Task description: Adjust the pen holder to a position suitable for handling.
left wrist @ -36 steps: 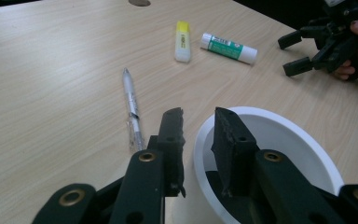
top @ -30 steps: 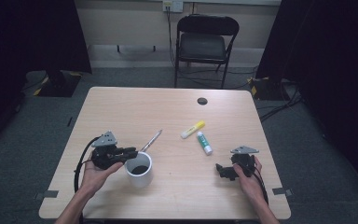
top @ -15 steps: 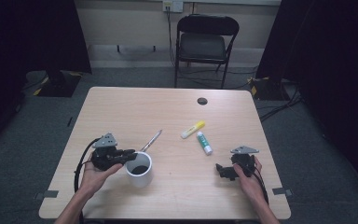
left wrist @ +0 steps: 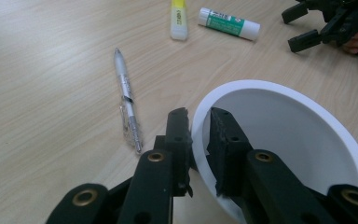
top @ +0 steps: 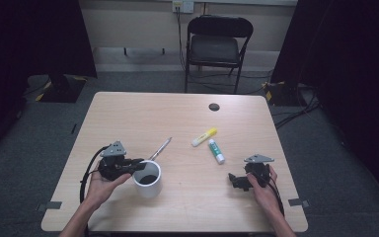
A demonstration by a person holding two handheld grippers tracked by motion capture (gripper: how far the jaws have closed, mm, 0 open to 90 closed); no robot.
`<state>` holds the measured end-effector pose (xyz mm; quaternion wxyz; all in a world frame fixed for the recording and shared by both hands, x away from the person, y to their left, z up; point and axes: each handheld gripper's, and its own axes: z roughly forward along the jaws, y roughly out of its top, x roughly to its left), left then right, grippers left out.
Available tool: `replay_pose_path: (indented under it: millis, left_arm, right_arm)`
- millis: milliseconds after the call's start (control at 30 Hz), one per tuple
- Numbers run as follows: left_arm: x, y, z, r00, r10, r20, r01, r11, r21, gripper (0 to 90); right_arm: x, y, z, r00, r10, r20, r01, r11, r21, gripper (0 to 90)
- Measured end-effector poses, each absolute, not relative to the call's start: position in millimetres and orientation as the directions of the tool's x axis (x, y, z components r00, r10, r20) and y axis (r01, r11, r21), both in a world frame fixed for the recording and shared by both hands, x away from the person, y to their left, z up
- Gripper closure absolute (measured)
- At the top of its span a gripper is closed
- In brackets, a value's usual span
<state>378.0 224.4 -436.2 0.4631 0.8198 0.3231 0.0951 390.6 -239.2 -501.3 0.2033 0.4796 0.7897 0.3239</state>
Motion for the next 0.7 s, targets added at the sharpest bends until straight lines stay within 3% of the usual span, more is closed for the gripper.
replay_pose_path:
  millis: [333,700]
  left_arm:
    - [385,210,-434,0.786,0.608,-0.111,0.425,-0.402,0.811,78.7]
    - [395,187,-436,0.797,0.587,-0.141,0.425,-0.38,0.821,78.2]
  right_arm:
    - [391,-239,-501,-0.457,0.889,-0.01,0.626,0.33,0.707,0.0]
    - [391,-239,-501,-0.457,0.889,-0.01,0.626,0.33,0.706,0.0]
